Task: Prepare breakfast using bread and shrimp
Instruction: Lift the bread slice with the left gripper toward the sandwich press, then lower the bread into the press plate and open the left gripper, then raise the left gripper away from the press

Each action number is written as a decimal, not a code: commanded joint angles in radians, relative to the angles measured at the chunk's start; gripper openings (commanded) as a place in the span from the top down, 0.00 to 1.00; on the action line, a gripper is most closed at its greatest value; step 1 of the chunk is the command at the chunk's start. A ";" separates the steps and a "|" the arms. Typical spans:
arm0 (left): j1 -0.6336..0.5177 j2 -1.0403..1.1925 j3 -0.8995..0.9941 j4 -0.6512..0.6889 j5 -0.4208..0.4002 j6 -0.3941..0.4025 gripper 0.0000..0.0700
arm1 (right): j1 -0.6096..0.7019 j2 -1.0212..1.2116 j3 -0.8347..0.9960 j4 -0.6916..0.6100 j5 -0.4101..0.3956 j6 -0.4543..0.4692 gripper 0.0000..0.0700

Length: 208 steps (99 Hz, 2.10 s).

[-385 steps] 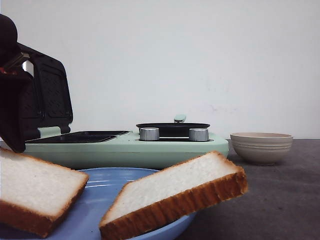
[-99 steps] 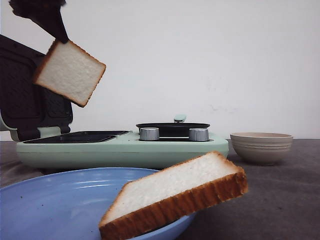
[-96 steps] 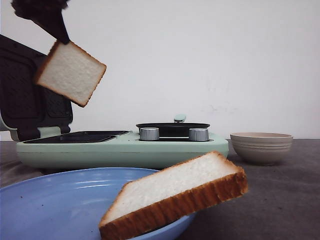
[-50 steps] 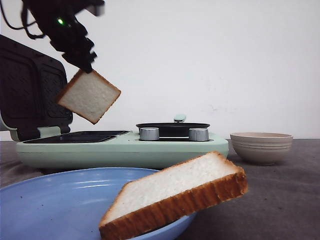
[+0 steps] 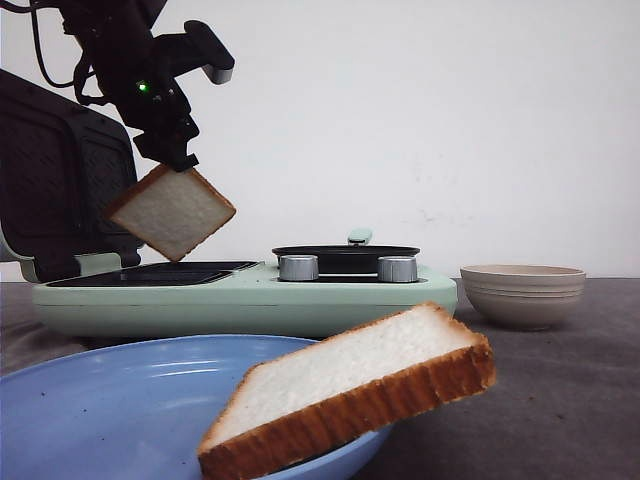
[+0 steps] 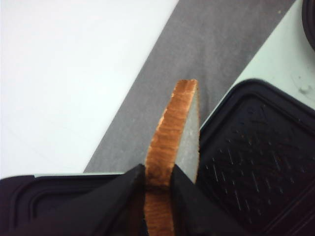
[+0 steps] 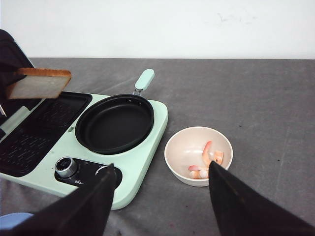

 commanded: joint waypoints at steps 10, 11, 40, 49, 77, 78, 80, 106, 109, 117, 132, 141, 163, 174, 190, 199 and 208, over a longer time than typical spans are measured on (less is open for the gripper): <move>-0.012 0.034 0.028 0.016 -0.004 0.008 0.99 | 0.004 0.004 0.019 0.002 0.001 -0.012 0.47; -0.012 0.035 0.028 0.016 -0.004 0.008 0.99 | 0.004 0.004 0.019 0.002 0.001 -0.012 0.47; -0.024 0.064 0.028 0.015 -0.008 0.003 0.99 | 0.004 0.004 0.019 -0.005 0.001 -0.016 0.47; -0.026 0.064 0.028 0.013 -0.005 -0.004 0.99 | 0.004 0.004 0.019 -0.005 0.001 -0.016 0.47; -0.032 0.064 0.028 -0.056 0.075 -0.057 0.68 | 0.004 0.004 0.019 -0.005 0.001 -0.016 0.47; -0.032 0.064 0.028 -0.059 0.080 -0.058 0.67 | 0.004 0.004 0.019 -0.005 0.001 -0.016 0.47; -0.032 0.064 0.028 -0.063 0.090 -0.062 0.65 | 0.004 0.004 0.019 -0.005 0.001 -0.016 0.47; -0.032 0.064 0.028 -0.068 0.188 -0.117 0.65 | 0.004 0.004 0.019 -0.005 0.001 -0.016 0.47; -0.032 0.064 0.028 -0.068 0.195 -0.126 0.65 | 0.004 0.004 0.019 -0.005 0.001 -0.016 0.47; -0.032 0.064 0.028 -0.070 0.221 -0.143 0.65 | 0.004 0.004 0.019 -0.005 0.001 -0.016 0.47; -0.032 0.066 0.028 -0.075 0.252 -0.179 0.65 | 0.004 0.004 0.019 -0.005 0.001 -0.016 0.47; -0.032 0.068 0.028 -0.085 0.261 -0.184 0.65 | 0.004 0.004 0.019 -0.005 0.000 -0.016 0.47; -0.043 0.062 0.050 -0.087 0.193 -0.220 0.65 | 0.004 0.004 0.019 -0.006 0.001 -0.016 0.47; -0.053 0.056 0.098 -0.117 0.116 -0.278 0.66 | 0.004 0.004 0.019 -0.006 0.000 -0.015 0.47; -0.056 0.031 0.216 -0.261 0.097 -0.399 0.66 | 0.004 0.003 0.019 -0.005 0.000 -0.015 0.47; -0.056 0.010 0.280 -0.344 0.097 -0.460 0.66 | 0.004 0.003 0.019 -0.006 0.000 -0.015 0.47; -0.055 -0.019 0.323 -0.401 0.097 -0.504 0.66 | 0.004 0.003 0.019 -0.006 0.000 -0.015 0.47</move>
